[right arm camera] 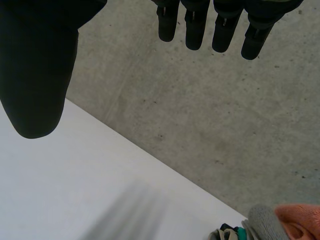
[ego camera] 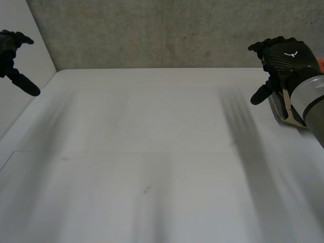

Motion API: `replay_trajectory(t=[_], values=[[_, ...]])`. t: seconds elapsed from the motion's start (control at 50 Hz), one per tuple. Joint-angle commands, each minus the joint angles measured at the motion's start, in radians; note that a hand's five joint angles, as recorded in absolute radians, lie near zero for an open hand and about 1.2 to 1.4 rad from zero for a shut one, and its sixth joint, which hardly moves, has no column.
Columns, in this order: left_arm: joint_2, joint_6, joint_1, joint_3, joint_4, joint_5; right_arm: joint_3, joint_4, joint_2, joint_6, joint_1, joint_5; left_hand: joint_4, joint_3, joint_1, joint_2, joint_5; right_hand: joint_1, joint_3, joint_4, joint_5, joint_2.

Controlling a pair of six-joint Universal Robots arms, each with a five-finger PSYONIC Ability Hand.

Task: Fold the laundry.

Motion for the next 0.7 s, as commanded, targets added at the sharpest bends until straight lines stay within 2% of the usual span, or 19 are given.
replay_trajectory(t=[0.02,0.14,0.24,0.36,0.7], values=[[0.075,-0.078,0.0,-0.072,0.002,0.036,0.011,0.004,-0.018,-0.003,0.014,0.001,-0.02,-0.013,-0.04,-0.014,-0.049,-0.059,-0.033,-0.03,-0.049,-0.034],[0.061,-0.055,-0.034,-0.081,-0.003,0.001,0.019,0.012,-0.009,-0.012,0.028,0.01,-0.02,-0.013,-0.04,-0.014,-0.049,-0.059,-0.033,-0.03,-0.049,-0.034],[0.018,-0.029,-0.116,-0.096,0.0,-0.068,0.033,0.001,-0.01,-0.023,0.048,0.039,-0.02,-0.013,-0.04,-0.014,-0.049,-0.059,-0.033,-0.03,-0.049,-0.034],[0.015,-0.025,-0.169,-0.118,0.004,-0.124,0.044,-0.024,-0.012,-0.043,0.053,0.07,-0.02,-0.013,-0.04,-0.014,-0.049,-0.059,-0.033,-0.03,-0.049,-0.034],[0.066,-0.025,-0.203,-0.144,0.066,-0.118,0.045,-0.031,-0.021,-0.058,0.053,0.072,-0.02,-0.013,-0.04,-0.014,-0.049,-0.059,-0.033,-0.03,-0.049,-0.034]])
